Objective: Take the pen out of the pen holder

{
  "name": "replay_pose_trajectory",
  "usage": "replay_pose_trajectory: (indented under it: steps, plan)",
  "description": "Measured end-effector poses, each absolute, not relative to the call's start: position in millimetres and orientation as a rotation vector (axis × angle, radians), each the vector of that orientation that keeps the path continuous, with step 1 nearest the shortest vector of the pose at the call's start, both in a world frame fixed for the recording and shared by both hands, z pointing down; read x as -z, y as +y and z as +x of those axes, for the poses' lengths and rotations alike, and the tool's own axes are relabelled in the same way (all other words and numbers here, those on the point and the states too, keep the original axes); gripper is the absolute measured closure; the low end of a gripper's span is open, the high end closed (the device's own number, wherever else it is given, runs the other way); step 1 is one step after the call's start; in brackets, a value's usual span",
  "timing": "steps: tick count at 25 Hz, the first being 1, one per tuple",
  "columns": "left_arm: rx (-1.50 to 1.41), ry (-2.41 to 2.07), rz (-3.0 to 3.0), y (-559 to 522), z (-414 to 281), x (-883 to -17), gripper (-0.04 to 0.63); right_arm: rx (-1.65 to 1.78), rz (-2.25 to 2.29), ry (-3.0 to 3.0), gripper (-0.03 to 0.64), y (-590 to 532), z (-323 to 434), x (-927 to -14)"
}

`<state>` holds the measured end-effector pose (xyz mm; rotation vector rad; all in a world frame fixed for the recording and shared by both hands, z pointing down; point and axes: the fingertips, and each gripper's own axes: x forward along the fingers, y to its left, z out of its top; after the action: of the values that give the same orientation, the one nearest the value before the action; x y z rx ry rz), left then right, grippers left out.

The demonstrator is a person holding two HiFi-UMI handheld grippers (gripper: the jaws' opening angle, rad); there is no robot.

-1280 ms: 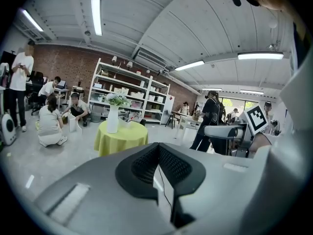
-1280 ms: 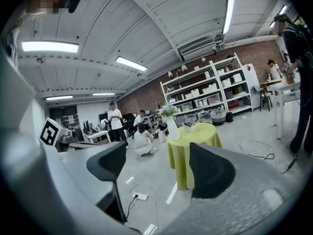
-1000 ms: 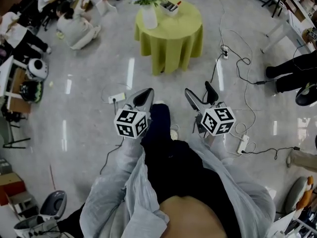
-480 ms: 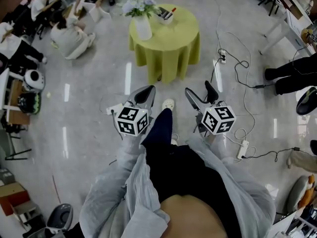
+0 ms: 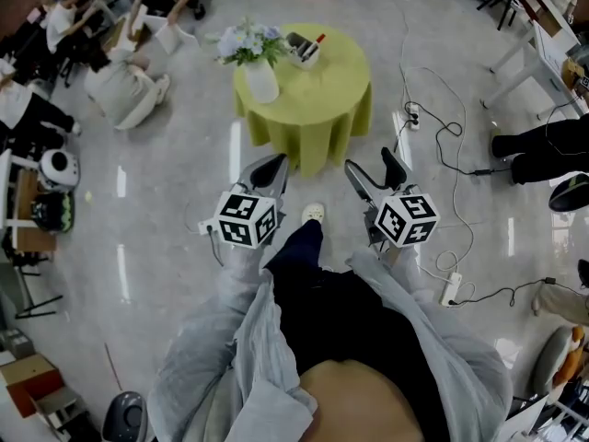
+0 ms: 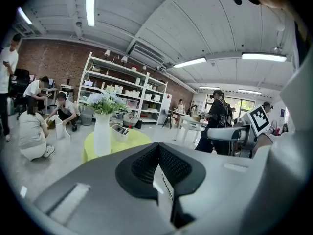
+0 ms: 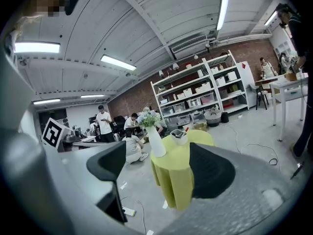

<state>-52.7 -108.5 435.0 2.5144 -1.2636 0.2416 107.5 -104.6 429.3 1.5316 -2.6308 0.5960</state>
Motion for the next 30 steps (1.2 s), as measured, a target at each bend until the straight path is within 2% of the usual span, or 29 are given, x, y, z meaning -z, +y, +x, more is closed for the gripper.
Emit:
replay_pose_trajectory:
  steps: [20, 30]
  plan:
    - [-0.262, -1.156, 2.570, -273, -33, -437, 0.580, -0.596, 1.637, -2.579, 0.215, -253, 127, -429]
    - [-0.307, -1.077, 2.552, -278, -25, -461, 0.580, -0.673, 1.650, -2.527, 0.215, -255, 124, -450]
